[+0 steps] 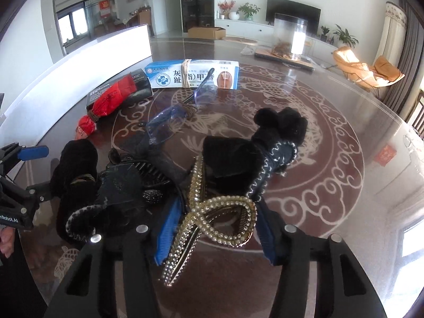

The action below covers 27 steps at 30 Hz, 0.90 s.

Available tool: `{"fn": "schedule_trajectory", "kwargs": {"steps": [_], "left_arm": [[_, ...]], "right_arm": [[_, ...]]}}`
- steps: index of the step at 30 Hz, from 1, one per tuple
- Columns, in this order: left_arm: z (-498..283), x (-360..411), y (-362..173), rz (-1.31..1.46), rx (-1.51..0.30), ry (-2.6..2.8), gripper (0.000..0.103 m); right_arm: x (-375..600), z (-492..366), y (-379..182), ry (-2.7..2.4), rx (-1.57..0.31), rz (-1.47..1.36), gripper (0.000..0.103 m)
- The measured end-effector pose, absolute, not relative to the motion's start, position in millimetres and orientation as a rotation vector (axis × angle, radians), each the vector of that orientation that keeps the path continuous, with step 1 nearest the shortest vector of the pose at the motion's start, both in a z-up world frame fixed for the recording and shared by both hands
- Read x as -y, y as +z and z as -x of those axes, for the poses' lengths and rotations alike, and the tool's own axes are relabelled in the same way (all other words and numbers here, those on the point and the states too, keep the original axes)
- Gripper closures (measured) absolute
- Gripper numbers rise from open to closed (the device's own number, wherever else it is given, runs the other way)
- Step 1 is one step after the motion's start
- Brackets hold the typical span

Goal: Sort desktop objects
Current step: 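Grasp a black velvet pouch with the left tool while the right tool grasps a beaded black pouch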

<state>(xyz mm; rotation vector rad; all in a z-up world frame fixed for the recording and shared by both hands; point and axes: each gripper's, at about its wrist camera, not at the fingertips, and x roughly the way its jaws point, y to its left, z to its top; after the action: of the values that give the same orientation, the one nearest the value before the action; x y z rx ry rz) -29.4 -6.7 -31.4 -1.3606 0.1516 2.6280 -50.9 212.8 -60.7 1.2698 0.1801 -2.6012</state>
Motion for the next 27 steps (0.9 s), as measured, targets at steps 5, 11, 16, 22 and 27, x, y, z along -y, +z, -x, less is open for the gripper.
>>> {"fn": "schedule_trajectory", "kwargs": {"steps": [5,11,16,22,27], "left_arm": [[13.5,-12.8,-15.2,1.201,-0.151,2.498,0.0],[27.8,-21.3,-28.2,1.367,0.286,2.435,0.0],[37.3,-48.3,-34.1,1.455,0.256,2.514,0.0],[21.5,-13.8,-33.0,1.431,0.121,2.541,0.0],[15.3,20.7,-21.7,1.467,0.05,2.538,0.0]], "right_arm": [[-227.9,32.5,-59.0,-2.647,-0.129,-1.278,0.046],[-226.7,32.0,-58.5,-2.676,-0.138,-1.301,0.036],[-226.5,33.8,-60.2,-2.669,-0.142,-1.311,0.027],[-227.9,34.0,-60.4,-2.642,-0.117,-1.302,0.019],[-226.0,35.7,-61.7,-2.644,-0.126,-1.308,0.019]]}}
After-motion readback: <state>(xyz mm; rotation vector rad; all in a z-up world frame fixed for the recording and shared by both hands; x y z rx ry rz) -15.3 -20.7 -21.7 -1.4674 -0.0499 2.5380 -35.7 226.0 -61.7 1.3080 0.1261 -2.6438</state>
